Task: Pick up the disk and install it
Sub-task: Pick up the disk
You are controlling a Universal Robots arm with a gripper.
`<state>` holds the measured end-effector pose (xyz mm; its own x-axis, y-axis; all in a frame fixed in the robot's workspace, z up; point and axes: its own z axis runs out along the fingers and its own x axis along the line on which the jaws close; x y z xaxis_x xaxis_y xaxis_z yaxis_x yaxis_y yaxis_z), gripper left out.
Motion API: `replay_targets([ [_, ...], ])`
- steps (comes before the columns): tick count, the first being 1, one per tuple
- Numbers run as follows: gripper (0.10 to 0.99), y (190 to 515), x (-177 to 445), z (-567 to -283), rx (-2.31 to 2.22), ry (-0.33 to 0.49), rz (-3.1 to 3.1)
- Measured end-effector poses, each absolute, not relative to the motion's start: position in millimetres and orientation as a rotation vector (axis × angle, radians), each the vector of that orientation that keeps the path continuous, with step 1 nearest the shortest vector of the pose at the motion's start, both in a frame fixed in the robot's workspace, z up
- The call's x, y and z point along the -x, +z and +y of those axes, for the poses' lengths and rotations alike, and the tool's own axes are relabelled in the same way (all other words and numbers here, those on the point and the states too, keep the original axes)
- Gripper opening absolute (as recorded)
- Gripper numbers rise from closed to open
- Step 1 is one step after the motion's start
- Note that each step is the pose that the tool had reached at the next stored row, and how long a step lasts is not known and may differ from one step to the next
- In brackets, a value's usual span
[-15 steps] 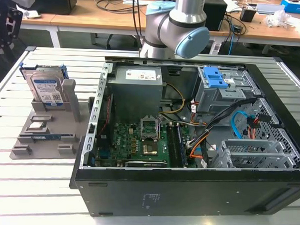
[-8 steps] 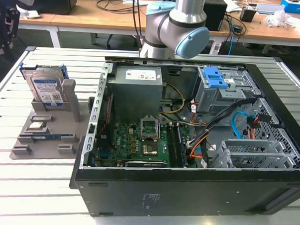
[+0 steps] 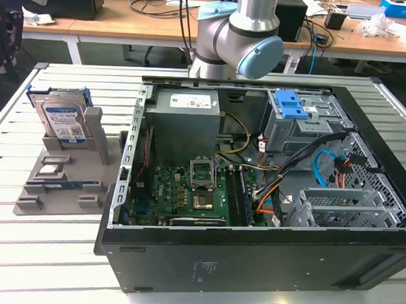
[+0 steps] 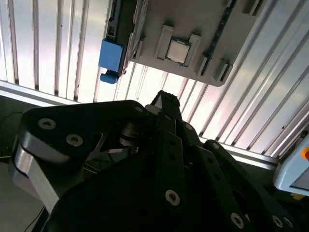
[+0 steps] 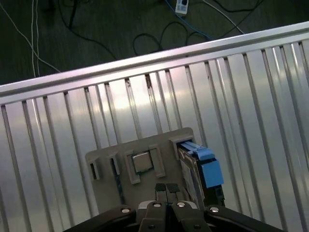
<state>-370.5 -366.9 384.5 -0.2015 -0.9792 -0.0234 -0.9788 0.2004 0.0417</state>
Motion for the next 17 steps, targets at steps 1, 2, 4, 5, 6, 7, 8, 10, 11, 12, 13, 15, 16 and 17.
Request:
replay_targets([
  [1,0.106,384.4,370.5,-366.9,-2.000,-0.074,-2.411],
  [2,0.106,384.4,370.5,-366.9,-2.014,-0.074,-2.399],
  [4,0.106,384.5,370.5,-366.9,-2.048,-0.073,-2.369],
  [5,0.106,384.4,370.5,-366.9,-2.070,-0.073,-2.349],
  [6,0.106,384.5,370.5,-366.9,-2.083,-0.073,-2.337],
  [7,0.106,384.5,370.4,-366.9,-2.103,-0.073,-2.318],
  [8,0.106,384.5,370.4,-366.9,-2.120,-0.073,-2.302],
  [10,0.106,384.5,370.5,-366.9,-2.152,-0.073,-2.271],
  [11,0.106,384.5,370.5,-366.9,-2.156,-0.073,-2.268],
  [12,0.106,384.5,370.5,-366.9,-2.156,-0.073,-2.267],
  [13,0.106,384.5,370.5,-366.9,-2.157,-0.073,-2.267],
  [15,0.106,384.5,370.5,-366.9,-2.157,-0.072,-2.266],
  [16,0.106,384.5,370.5,-366.9,-2.158,-0.073,-2.266],
  [17,0.106,384.5,370.5,-366.9,-2.158,-0.073,-2.266],
])
